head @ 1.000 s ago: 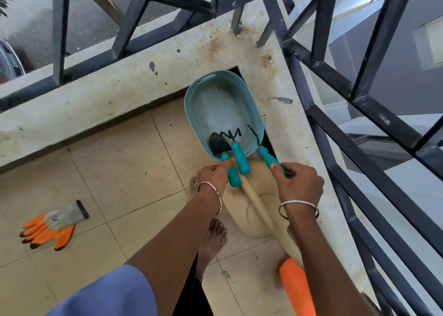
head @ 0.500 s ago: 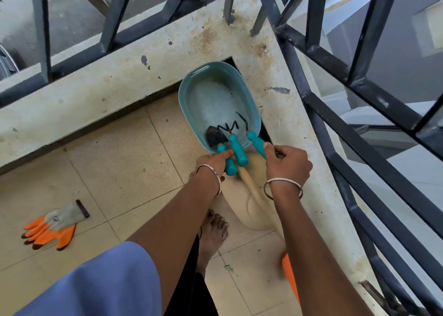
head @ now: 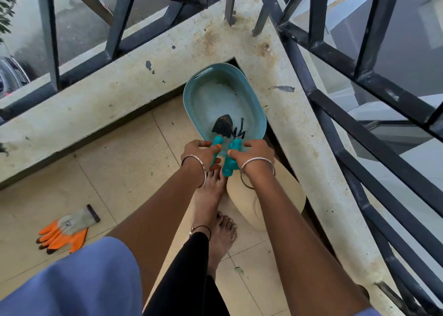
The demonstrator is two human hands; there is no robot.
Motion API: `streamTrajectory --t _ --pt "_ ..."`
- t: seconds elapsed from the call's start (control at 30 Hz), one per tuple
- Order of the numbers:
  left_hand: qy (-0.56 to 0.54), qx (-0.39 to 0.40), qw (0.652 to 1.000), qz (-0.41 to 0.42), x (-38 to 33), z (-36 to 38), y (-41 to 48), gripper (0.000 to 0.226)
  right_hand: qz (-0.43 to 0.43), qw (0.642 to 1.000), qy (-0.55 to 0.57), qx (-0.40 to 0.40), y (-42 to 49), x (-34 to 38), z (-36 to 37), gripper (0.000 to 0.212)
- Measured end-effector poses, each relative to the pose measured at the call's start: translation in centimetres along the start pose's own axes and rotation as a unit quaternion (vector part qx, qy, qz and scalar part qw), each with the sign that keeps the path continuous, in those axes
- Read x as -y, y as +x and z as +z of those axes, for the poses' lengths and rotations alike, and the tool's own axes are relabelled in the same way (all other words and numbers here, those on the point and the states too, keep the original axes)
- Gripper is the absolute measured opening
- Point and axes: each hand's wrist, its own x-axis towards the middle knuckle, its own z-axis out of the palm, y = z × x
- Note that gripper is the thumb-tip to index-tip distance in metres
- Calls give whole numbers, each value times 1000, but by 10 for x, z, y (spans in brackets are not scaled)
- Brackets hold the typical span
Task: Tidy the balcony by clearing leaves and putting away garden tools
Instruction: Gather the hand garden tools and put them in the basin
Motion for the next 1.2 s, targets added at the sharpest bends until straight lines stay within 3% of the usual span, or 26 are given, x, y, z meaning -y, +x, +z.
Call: streamTrajectory --t 0.13,0.27,0.4,0.57,0.77,0.93,1.1,1.2 --pt "-30 -10 1000 -2 -3 -2 3 24 15 999 -34 8 4 13 18 45" --pt "41 -32 998 30 1 -9 8 29 59 998 30 3 5 15 29 42" --pt "-14 -11 1000 -11 3 -12 5 29 71 996 62 5 3 13 40 40" --pt "8 -69 997 33 0 -16 6 27 65 979 194 0 -3 14 55 24" --pt "63 -113 988 85 -8 -25 11 27 109 944 310 -36 -20 6 58 23" --pt "59 -102 990 75 -9 -27 7 31 109 928 355 -23 -48 -10 59 20" --pt "-41 -12 999 -35 -5 -29 -2 49 124 914 386 -26 -60 -9 67 20" --pt "-62 14 997 -53 -1 -28 -5 45 134 906 400 -33 -56 -5 76 26"
